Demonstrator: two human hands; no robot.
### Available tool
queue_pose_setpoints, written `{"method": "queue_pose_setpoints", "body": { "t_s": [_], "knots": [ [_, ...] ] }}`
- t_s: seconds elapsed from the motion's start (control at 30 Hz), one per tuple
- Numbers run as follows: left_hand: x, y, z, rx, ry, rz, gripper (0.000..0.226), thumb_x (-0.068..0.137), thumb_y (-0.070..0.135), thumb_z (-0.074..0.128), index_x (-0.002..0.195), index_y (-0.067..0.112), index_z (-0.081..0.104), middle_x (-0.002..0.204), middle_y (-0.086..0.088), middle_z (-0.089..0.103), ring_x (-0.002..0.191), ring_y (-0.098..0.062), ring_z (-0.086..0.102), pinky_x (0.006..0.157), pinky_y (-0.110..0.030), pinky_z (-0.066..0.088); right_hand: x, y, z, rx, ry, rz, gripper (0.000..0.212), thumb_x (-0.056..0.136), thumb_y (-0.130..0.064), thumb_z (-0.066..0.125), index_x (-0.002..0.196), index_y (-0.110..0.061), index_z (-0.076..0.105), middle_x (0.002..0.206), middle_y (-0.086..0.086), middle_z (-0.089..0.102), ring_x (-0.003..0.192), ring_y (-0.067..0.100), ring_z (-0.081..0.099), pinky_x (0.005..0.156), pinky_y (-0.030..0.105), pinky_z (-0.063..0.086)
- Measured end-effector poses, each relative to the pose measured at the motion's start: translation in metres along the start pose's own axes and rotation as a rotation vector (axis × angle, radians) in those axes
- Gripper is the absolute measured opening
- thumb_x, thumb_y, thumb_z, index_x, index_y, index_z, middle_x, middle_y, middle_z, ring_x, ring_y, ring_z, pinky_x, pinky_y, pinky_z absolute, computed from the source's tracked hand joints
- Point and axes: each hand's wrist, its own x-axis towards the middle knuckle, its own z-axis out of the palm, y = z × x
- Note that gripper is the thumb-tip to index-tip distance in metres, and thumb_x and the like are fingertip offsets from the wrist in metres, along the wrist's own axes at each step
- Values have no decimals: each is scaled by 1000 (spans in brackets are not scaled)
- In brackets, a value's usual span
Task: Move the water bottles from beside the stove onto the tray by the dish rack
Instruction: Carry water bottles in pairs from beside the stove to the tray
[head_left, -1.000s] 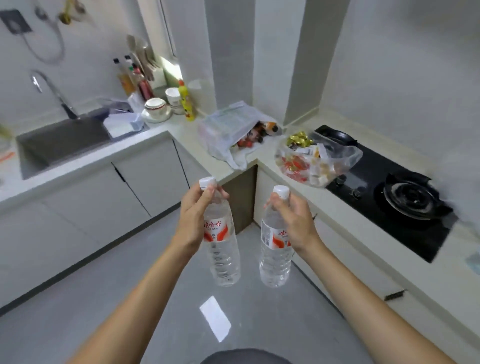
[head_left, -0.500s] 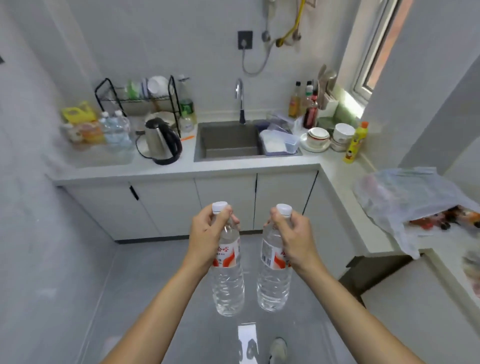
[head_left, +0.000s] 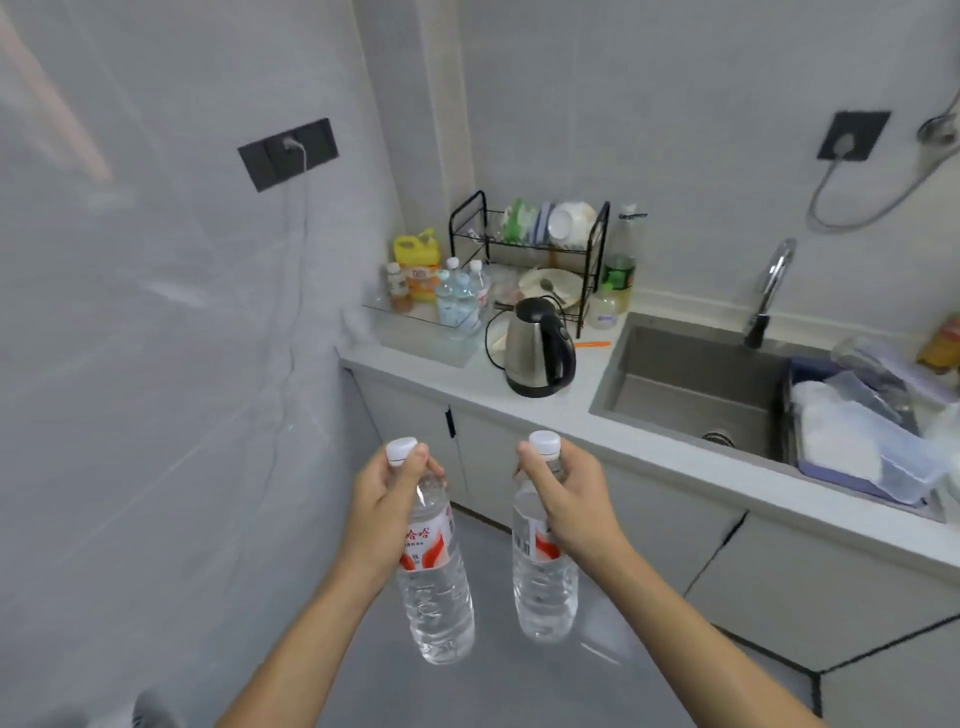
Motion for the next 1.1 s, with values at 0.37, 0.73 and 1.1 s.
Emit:
{"method": "queue_pose_setpoints", "body": {
  "t_s": [0.37,0.73,1.1],
  "knots": [
    [192,-25,-45,-13,122,-8,29,106,30,56,86,12,67,82,-7,76,74,-22,76,70,-32,62,199,23,93,-27,-116,-27,43,104,-33,61,84,5,64,68,7,61,67,9,58,64,22,48],
    [434,-26,-85,31,0,168,27,108,29,56,97,6,66,91,-6,75,86,-18,73,78,-27,58,390,36,172,-88,47,-63,52,99,-56,58,94,-5,66,85,19,70,75,28,65,72,46,54],
    [618,-25,-65,112,-11,216,26,107,31,58,101,8,68,93,11,75,89,-7,72,75,-16,53,570,64,208,-2,42,-92,17,108,-32,57,92,-25,60,78,-22,63,76,0,58,74,19,45]
  ]
}}
